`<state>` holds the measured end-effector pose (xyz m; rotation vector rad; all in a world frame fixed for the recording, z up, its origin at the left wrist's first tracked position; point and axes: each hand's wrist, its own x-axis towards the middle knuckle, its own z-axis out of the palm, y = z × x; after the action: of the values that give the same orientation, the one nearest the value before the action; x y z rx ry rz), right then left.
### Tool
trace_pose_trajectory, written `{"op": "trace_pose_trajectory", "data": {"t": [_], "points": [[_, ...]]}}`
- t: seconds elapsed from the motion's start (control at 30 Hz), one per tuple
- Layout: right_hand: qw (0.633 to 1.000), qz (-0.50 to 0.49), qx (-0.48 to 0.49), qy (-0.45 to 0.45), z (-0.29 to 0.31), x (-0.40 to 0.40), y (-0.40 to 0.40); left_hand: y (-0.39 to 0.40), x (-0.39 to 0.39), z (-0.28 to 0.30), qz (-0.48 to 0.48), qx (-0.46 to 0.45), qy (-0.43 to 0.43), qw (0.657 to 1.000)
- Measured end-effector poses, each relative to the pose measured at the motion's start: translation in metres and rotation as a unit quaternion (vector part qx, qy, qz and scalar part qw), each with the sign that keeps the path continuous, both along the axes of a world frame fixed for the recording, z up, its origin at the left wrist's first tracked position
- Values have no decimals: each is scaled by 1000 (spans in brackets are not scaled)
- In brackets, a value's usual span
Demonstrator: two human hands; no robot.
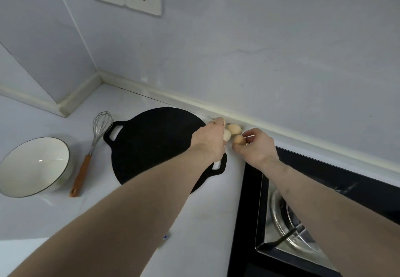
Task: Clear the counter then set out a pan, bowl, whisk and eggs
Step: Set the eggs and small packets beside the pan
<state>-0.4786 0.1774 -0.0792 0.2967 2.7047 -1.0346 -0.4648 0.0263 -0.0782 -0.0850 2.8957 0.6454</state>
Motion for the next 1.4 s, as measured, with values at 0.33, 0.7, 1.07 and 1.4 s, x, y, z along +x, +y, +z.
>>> {"op": "trace_pose_trajectory", "data": {"t": [0.33, 0.7, 1.07, 1.4], "points": [[999, 13, 25, -22, -16, -11, 4, 8, -10, -9, 29, -17, -16, 999], [999, 23, 0, -26, -13, -3, -2, 2, -7, -9, 40, -10, 6, 999], [992, -17, -72, 103, 13, 50, -4, -51, 76, 16, 58, 87, 78, 991], [965, 253, -58, -35, 9, 188, -78, -166, 248, 13, 176, 59, 20, 982]]}}
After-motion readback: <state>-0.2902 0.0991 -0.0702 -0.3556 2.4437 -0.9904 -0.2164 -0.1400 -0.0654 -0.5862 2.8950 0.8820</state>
